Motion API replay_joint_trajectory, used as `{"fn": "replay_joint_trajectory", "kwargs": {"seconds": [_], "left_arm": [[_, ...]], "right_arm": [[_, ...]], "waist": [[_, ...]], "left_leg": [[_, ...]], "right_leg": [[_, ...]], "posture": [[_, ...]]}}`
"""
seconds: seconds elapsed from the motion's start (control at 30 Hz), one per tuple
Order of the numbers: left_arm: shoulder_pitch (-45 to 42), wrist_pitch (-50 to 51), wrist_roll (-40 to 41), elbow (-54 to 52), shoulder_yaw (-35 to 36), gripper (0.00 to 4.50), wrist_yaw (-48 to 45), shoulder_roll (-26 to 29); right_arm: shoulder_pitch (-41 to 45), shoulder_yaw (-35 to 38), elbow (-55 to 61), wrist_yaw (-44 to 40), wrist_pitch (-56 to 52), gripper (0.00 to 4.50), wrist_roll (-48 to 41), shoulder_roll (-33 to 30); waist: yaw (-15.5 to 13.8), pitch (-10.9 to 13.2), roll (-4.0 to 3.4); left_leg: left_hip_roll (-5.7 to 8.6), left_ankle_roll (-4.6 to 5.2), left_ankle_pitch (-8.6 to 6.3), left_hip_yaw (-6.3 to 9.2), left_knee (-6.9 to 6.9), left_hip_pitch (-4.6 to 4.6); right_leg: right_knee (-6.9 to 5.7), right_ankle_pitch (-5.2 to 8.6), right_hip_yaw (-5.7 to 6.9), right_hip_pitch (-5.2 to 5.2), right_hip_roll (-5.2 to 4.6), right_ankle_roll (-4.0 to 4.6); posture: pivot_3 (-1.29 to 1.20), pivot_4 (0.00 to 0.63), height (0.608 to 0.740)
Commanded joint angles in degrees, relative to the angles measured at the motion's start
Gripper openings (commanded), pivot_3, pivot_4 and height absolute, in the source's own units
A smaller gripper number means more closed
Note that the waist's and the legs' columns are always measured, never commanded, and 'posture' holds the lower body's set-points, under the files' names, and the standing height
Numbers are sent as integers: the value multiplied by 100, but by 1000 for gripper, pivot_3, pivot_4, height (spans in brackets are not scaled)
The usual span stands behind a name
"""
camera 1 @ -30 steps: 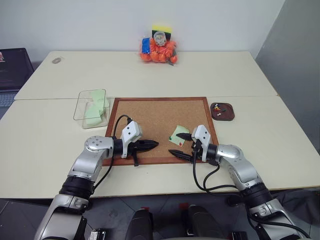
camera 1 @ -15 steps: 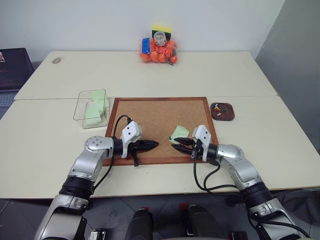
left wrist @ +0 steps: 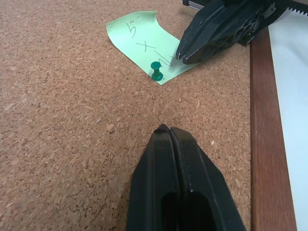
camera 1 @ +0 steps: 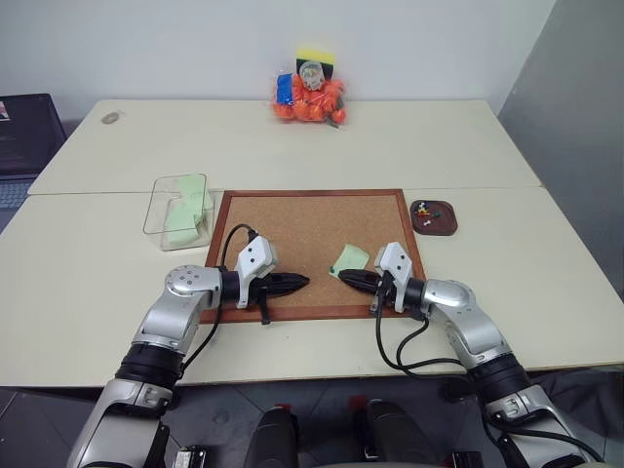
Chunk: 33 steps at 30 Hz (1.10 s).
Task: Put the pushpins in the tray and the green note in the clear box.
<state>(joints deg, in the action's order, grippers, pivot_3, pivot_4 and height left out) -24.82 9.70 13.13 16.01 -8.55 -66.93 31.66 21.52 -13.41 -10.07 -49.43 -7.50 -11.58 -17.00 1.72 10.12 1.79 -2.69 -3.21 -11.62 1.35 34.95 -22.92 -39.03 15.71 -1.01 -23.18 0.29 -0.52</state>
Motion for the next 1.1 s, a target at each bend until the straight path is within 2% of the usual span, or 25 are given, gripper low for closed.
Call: {"fn": "replay_joint_trajectory", "kwargs": {"seconds": [0.03,0.2,0.4,0.47,0.6,0.67,1.0,1.1], "left_arm": [[152,120,-119,10,-121,0,-56,69],[175,120,-141,8,-149,0,-94,96],[151,116,-156,43,-172,0,-103,85],[146,107,-161,57,-171,0,-109,89],[143,97,-168,67,-172,0,-117,103],[142,96,-171,66,-176,0,-116,105],[142,88,-183,53,-163,0,-129,123],[148,78,-189,62,-153,0,-132,141]], "right_arm": [[41,366,726,85,-279,11,-349,-54],[167,679,1081,360,-785,11,-690,32],[381,1102,959,786,-1013,11,-854,128],[547,1346,716,1122,-949,11,-808,175],[1113,1794,-408,2511,-556,11,-67,51],[1364,2066,-878,2920,-511,11,-56,22],[1901,2369,-1998,3433,-484,11,74,-137],[1903,2378,-2062,3425,-470,624,76,-115]], "waist": [[-2,0,0],[5,1,-1],[6,0,0],[8,0,0],[18,0,0],[10,-1,1],[25,0,-1],[25,0,-1]], "left_leg": [[0,0,0,0,0,-1],[0,0,0,0,0,0],[-1,0,0,1,-1,2],[0,0,0,-1,-1,2],[0,0,0,-2,0,3],[1,0,0,-5,-1,3],[0,0,0,-7,-3,3],[0,0,0,-8,-3,2]], "right_leg": [[1,0,0,0,0,0],[0,0,0,-1,0,0],[0,0,1,0,0,0],[0,0,-1,0,0,1],[-1,-1,-2,0,0,-2],[-1,-2,-4,-1,-2,-2],[-1,0,-10,-2,-1,2],[-1,0,-10,-2,-1,2]], "posture": [[0,150,740],[0,150,740],[0,150,740],[0,150,740],[0,150,740],[0,150,740],[0,150,740],[0,150,740]]}}
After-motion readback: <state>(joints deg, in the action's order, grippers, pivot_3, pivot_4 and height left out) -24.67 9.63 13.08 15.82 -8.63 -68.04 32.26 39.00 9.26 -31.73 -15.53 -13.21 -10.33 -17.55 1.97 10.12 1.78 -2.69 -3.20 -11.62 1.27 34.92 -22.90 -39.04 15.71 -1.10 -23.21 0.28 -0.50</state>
